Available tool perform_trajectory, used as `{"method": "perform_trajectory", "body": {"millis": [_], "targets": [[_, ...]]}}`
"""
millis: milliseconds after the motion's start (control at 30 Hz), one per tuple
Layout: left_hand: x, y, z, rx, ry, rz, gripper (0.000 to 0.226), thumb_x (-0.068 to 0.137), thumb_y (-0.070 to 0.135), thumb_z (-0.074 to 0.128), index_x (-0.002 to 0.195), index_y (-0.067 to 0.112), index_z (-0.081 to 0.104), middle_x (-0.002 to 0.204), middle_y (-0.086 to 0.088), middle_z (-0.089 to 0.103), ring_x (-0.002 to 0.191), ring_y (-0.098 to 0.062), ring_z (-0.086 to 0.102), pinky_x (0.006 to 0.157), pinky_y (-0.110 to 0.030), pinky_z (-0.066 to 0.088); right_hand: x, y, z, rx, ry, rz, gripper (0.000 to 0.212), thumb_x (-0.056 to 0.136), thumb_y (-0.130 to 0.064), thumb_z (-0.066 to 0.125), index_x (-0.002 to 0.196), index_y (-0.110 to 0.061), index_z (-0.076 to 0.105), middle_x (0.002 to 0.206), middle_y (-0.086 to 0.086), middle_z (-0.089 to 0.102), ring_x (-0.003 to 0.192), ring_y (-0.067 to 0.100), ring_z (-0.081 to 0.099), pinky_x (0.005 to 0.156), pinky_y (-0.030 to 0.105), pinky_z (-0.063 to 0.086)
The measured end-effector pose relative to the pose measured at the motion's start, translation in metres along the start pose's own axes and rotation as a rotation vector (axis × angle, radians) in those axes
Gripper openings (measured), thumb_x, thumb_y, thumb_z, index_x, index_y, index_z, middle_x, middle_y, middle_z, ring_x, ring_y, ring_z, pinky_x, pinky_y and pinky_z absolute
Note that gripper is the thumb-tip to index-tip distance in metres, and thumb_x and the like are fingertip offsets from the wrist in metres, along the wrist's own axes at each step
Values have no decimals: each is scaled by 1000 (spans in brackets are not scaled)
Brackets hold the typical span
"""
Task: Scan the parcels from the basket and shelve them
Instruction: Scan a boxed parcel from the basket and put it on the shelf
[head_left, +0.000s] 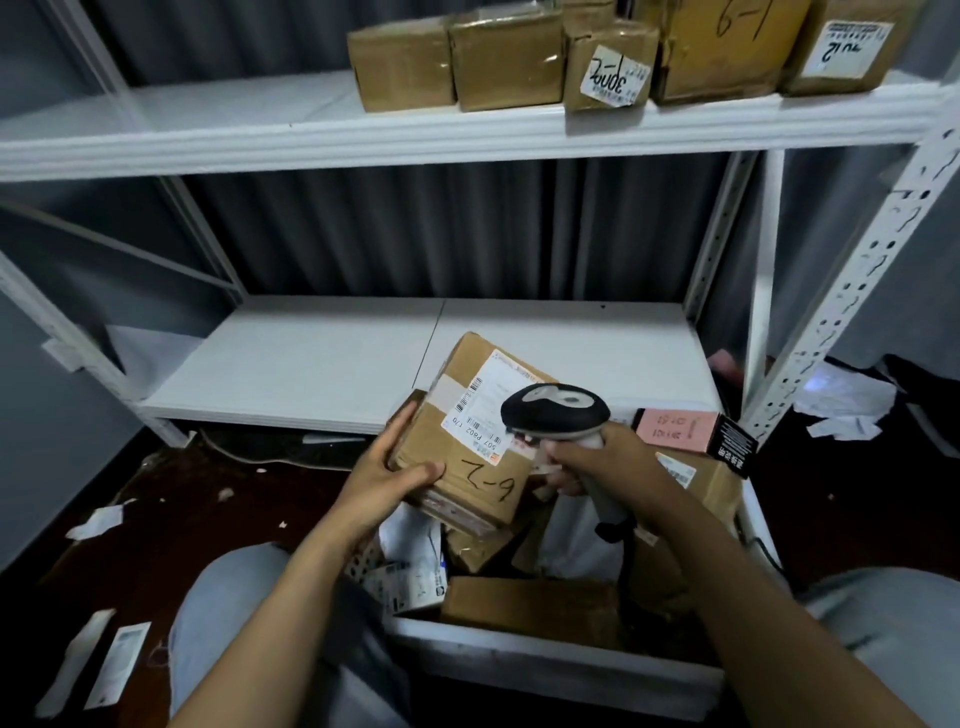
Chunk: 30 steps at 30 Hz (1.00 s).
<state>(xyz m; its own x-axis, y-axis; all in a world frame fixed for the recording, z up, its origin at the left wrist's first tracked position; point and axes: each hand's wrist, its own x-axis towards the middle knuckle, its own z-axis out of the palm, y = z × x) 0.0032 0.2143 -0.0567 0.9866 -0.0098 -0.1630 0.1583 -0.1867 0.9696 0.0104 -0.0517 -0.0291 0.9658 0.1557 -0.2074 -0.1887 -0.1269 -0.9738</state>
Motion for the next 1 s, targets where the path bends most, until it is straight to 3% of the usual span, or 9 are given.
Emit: {"method": "perform_trajectory", "body": {"millis": [100,167,333,433,533,633,733,867,1000], "targets": [[4,10,-15,64,41,49,78,78,7,75,137,43,41,118,16,55,102,-3,57,65,-10,51,1,-14,-14,-187,49,-20,11,88,-15,68,87,-5,64,62,7,65,50,18,59,50,28,50],[8,14,-25,79,60,85,74,76,6,77,130,47,46,118,20,56,105,-1,57,66,-7,50,0,-23,-24,-250,53,-36,14,87,-15,66,81,-4,62,57,4,61,48,17,55,50,29,48],[14,21,-39,70,49,108,80,49,36,81,121,54,52,119,15,62,104,-1,62,74,-14,52,-8,-42,-32,-338,62,-82,16,87,-16,68,76,-11,59,45,-4,55,41,12,51,44,24,44],[14,24,-40,66,17,125,80,48,36,82,122,51,53,115,16,65,103,-2,64,78,-19,54,-13,-51,-31,-362,61,-107,14,87,-19,69,80,-11,61,44,-4,55,40,9,50,43,21,44],[13,26,-39,84,-5,147,78,62,15,85,125,46,51,113,18,65,98,4,64,75,-19,55,-17,-59,-31,-385,70,-127,16,88,-20,69,80,-7,63,45,-3,55,40,10,50,43,20,44],[12,27,-38,87,-17,155,75,75,-1,76,132,39,49,108,22,67,97,5,64,74,-20,56,-18,-66,-31,-380,92,-132,16,87,-18,69,78,-8,62,48,3,56,42,15,50,45,23,46],[12,28,-39,81,0,149,81,66,6,81,134,34,49,108,22,68,96,4,65,78,-22,56,-19,-69,-33,-425,102,-161,25,88,-21,67,67,-10,59,48,8,56,44,18,50,52,29,47],[12,30,-39,66,-16,153,86,56,22,84,134,37,49,111,21,67,99,2,65,77,-23,57,-21,-70,-32,-386,101,-183,24,88,-19,67,69,-6,59,50,9,55,45,19,49,50,27,46],[11,29,-39,75,-27,171,78,72,0,79,134,37,49,122,11,61,100,1,64,77,-23,56,-22,-70,-32,-396,98,-200,24,88,-20,67,69,-7,59,50,8,56,45,19,51,52,29,47]]}}
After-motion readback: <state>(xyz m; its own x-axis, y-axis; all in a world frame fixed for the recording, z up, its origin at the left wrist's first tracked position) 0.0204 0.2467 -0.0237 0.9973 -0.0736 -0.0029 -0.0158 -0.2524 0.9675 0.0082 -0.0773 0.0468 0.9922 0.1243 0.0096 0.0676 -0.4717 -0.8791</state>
